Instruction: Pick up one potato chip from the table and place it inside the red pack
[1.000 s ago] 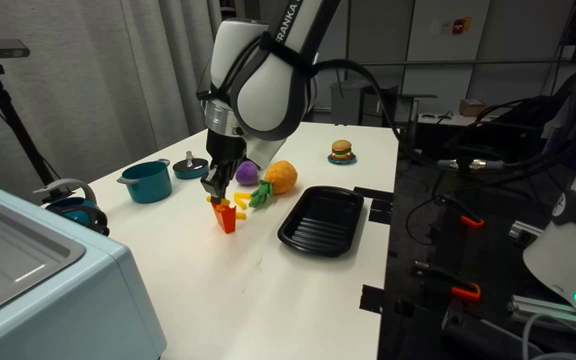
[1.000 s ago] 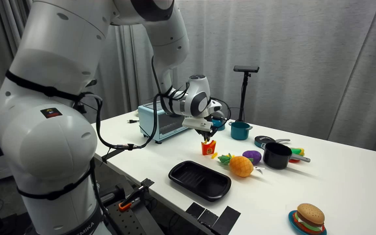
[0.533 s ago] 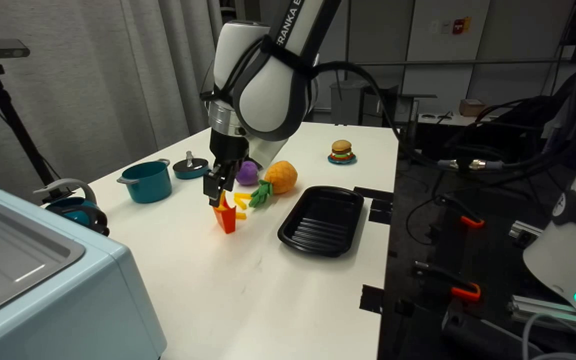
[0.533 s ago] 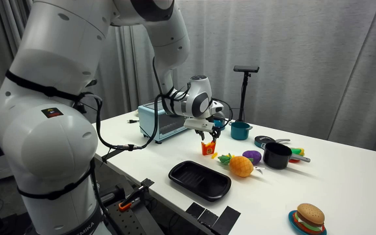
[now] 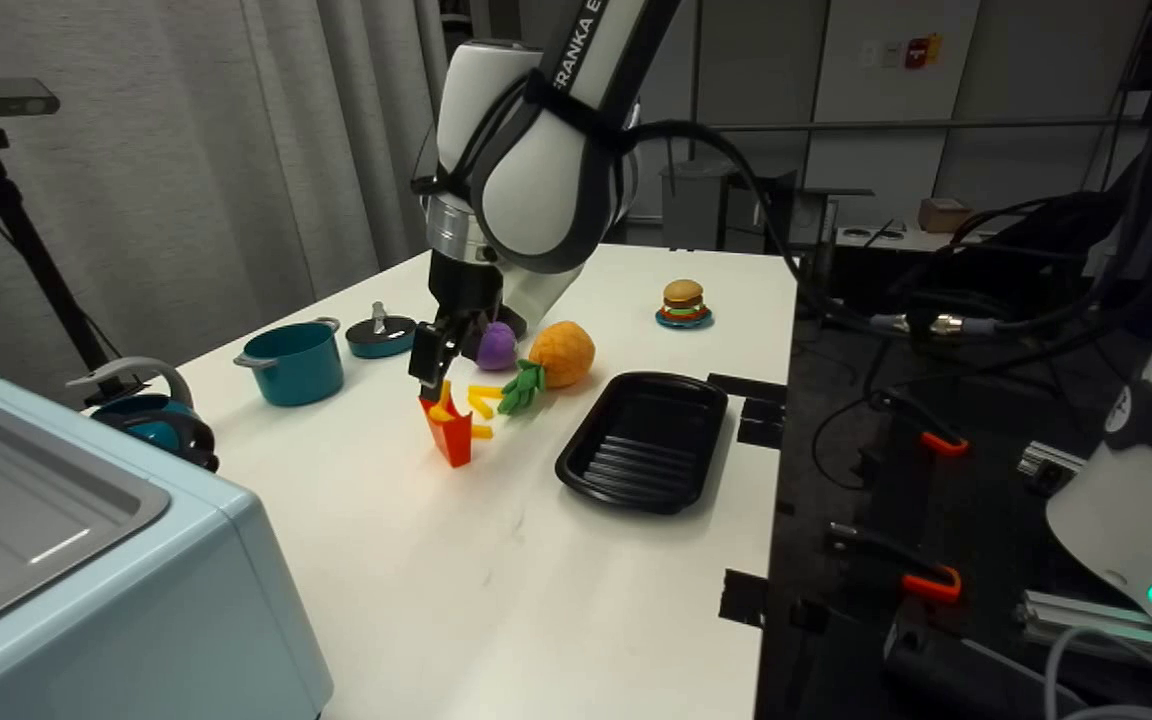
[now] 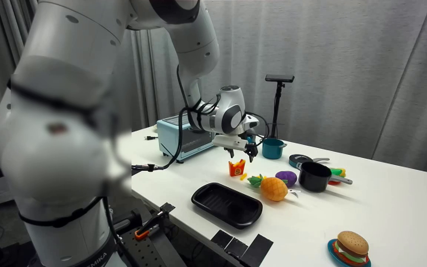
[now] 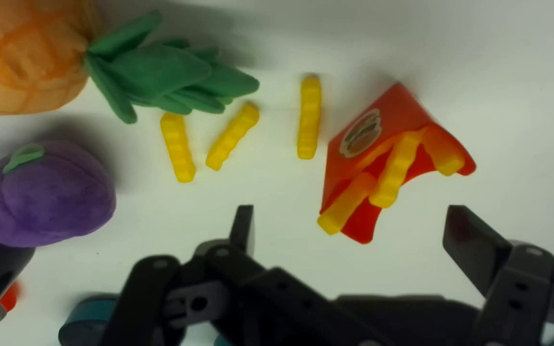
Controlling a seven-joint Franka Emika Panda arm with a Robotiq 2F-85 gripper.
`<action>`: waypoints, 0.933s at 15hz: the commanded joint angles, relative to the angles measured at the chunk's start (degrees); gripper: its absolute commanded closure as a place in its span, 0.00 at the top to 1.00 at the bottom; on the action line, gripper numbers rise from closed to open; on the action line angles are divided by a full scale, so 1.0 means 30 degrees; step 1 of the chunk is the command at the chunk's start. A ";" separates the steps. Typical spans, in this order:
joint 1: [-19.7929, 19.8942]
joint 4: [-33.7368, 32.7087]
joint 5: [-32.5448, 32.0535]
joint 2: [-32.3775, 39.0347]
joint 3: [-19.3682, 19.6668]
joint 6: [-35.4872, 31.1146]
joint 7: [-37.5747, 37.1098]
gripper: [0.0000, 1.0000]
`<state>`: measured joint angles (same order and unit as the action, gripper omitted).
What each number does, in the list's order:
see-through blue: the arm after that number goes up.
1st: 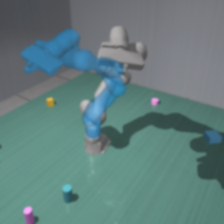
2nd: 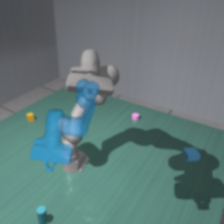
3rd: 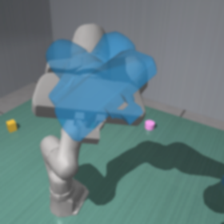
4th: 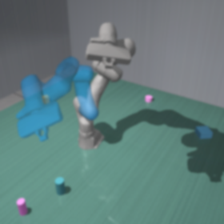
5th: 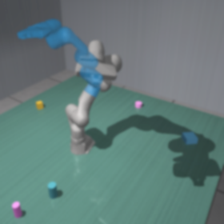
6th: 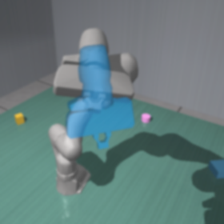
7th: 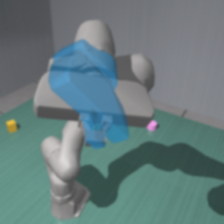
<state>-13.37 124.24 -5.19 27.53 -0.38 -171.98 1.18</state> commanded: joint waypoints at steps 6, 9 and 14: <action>0.2090 0.0104 0.0436 -0.1037 -0.0958 0.0875 0.0304 1.00; 0.1875 -0.0053 0.0082 -0.0607 -0.0627 0.0315 0.0023 1.00; 0.2026 -0.0016 0.0129 -0.0719 -0.0772 0.0366 0.0046 1.00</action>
<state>-7.49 124.20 -4.79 25.41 -2.54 -170.98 1.22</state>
